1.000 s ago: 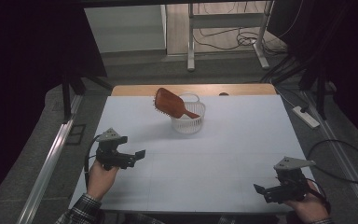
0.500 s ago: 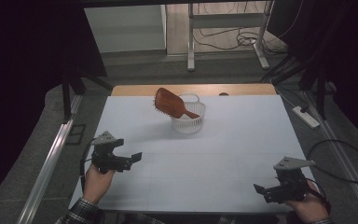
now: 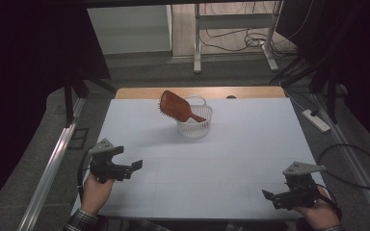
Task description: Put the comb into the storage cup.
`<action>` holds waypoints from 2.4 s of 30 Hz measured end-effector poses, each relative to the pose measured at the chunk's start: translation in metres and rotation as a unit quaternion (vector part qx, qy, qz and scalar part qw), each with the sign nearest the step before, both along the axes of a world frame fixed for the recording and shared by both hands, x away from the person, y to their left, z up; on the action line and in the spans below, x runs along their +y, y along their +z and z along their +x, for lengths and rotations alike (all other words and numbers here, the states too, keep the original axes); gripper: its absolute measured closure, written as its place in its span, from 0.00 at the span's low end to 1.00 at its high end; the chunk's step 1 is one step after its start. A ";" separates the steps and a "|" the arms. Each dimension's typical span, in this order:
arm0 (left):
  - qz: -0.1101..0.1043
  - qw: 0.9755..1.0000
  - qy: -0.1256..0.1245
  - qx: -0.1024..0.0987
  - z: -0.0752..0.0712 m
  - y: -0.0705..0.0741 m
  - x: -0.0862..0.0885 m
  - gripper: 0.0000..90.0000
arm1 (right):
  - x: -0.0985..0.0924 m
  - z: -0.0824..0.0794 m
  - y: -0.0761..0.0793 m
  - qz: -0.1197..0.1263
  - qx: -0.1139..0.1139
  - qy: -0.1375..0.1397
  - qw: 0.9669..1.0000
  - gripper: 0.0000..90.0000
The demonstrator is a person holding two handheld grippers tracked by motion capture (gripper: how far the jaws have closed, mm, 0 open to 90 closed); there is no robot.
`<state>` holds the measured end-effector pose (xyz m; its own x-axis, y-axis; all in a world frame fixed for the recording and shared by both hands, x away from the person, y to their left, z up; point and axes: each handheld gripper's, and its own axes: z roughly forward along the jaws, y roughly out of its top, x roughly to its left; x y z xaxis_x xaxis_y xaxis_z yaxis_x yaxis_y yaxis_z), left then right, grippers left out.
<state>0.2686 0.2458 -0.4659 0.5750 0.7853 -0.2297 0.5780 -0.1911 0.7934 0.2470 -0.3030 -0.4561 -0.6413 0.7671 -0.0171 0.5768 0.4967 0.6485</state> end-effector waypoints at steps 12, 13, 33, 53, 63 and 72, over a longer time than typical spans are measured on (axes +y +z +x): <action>0.001 1.000 0.006 0.000 -0.009 -0.001 0.006 0.00 | 0.000 0.000 0.000 -0.001 0.000 0.000 1.000 0.00; 0.002 1.000 0.007 0.000 -0.010 -0.001 0.007 0.00 | 0.000 0.000 0.000 -0.002 -0.001 0.000 1.000 0.00; 0.004 1.000 0.019 -0.001 -0.026 -0.002 0.018 0.00 | 0.000 -0.001 0.001 0.000 -0.005 -0.005 1.000 0.00; 0.002 0.999 0.034 0.001 -0.043 -0.005 0.031 0.00 | 0.000 -0.001 0.001 0.000 -0.007 -0.007 1.000 0.00; 0.004 0.999 0.040 0.004 -0.051 -0.007 0.036 0.00 | 0.000 -0.001 0.001 -0.001 -0.007 -0.007 1.000 0.00; 0.013 0.999 0.051 0.004 -0.057 -0.010 0.041 0.00 | 0.000 -0.001 0.001 -0.002 -0.007 -0.008 1.000 0.00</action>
<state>0.2118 0.2866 -0.4755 0.4905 0.8450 -0.2129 0.6023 -0.1522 0.7837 0.2462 -0.3028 -0.4555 -0.6286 0.7772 -0.0284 0.5758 0.4897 0.6547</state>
